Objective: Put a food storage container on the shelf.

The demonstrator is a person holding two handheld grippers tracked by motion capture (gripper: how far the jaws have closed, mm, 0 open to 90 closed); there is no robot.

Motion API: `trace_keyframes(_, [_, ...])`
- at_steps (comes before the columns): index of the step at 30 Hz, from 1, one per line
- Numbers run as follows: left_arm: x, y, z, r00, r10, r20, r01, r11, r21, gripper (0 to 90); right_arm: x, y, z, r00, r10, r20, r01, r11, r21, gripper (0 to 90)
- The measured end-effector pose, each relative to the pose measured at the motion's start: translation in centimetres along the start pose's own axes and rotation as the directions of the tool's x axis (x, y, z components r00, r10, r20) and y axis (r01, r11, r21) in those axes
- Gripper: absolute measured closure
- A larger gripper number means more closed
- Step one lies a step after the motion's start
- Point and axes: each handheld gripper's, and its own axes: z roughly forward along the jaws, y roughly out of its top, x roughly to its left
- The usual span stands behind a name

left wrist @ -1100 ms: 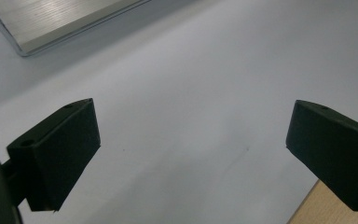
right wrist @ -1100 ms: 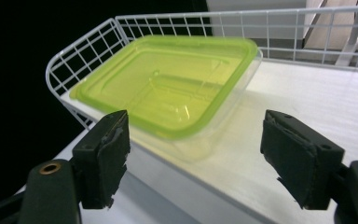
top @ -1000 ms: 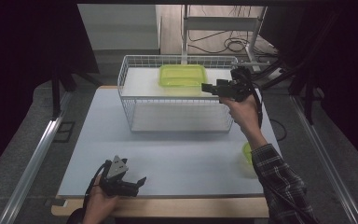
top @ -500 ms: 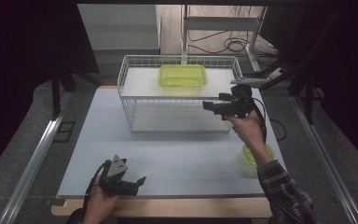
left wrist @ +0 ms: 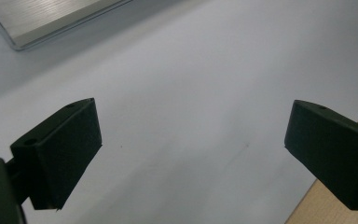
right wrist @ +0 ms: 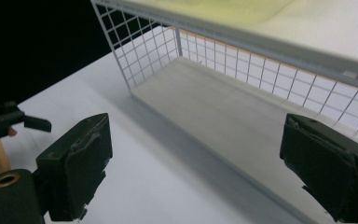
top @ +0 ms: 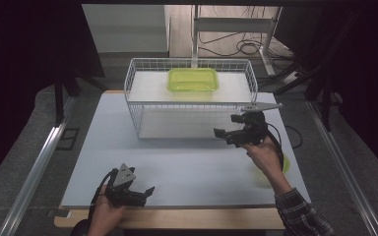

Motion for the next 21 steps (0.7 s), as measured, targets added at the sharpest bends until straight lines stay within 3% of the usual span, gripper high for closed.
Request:
trace_keyframes(7, [0.0, 0.0, 0.0, 0.9998, 0.007, 0.016, -0.007, 0.9999, -0.012, 3.6, 0.5, -2.7, -0.1, 0.9998, -0.019, -0.011, 0.019, 1.0, 0.019, 7.2])
trace_keyframes(15, [0.0, 0.0, 0.0, 0.9997, 0.011, 0.02, -0.011, 0.9999, -0.011, 3.4, 0.9, -5.3, -0.4, 0.9996, -0.007, -0.028, 0.007, 1.0, 0.011, 6.9])
trace_keyframes(21, [-0.2, 0.0, 0.0, 0.9995, 0.021, 0.025, -0.02, 0.9998, -0.005, 3.3, 1.6, -6.8, -0.5, 0.9997, -0.022, -0.013, 0.022, 0.999, 0.034, 5.9])
